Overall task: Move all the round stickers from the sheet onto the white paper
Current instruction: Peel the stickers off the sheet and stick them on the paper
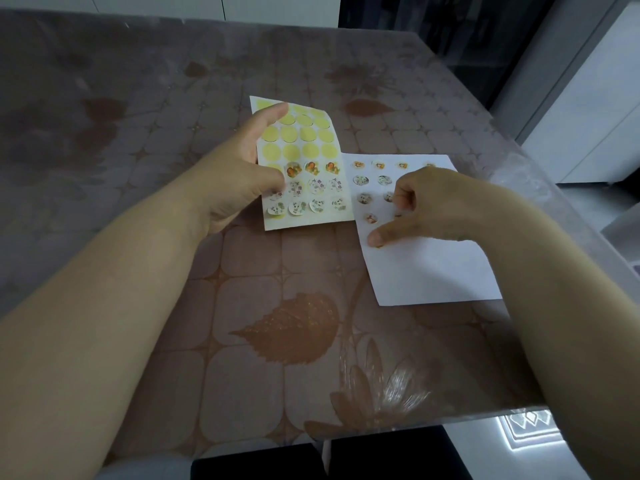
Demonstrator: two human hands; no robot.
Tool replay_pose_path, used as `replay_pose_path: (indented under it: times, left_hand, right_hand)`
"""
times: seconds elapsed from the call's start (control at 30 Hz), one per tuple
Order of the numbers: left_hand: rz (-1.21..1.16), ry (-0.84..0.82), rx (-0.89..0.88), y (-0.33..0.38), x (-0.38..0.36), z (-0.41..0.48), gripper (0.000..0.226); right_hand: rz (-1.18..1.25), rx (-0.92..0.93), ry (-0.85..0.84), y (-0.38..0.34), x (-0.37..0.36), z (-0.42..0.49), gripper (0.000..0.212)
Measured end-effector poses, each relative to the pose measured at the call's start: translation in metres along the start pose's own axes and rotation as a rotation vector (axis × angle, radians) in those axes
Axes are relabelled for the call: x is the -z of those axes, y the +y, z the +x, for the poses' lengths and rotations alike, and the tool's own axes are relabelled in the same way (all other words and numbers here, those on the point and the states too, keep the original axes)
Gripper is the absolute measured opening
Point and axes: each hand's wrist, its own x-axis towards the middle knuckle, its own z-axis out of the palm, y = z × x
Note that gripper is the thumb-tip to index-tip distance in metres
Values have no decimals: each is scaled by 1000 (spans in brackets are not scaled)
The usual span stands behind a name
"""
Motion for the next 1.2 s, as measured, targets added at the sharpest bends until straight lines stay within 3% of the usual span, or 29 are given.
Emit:
replay_pose_path:
  times: [0.13, 0.3, 0.43, 0.53, 0.67, 0.77, 0.9, 1.07, 1.2]
  left_hand:
    - [-17, 4, -2, 1, 1, 0, 81]
    - [-35, 12, -6, 0, 1, 1, 79]
    - [-53, -6, -12, -1, 1, 1, 79]
    - [-41, -58, -17, -1, 1, 1, 80]
    - [-45, -116, -49, -2, -2, 0, 80]
    - [-1, -144, -70, -5, -4, 1, 82]
    - [192, -89, -123, -6, -12, 0, 90]
    - [217, -76, -119, -7, -16, 1, 90]
    - [141, -14, -107, -7, -9, 1, 86]
  right_hand:
    - [114, 18, 74, 4, 3, 2, 55]
    - [101, 84, 51, 3, -1, 5, 49]
    - [392, 259, 300, -5, -6, 11, 26]
    - [324, 411, 517, -19, -19, 18, 14]
    - [243, 531, 628, -31, -38, 30, 23]
    - [243, 592, 678, -33, -41, 36, 13]
    - [272, 635, 646, -34, -40, 33, 6]
    - [490, 491, 493, -33, -19, 21, 5]
    - [350, 279, 211, 4, 19, -1, 10]
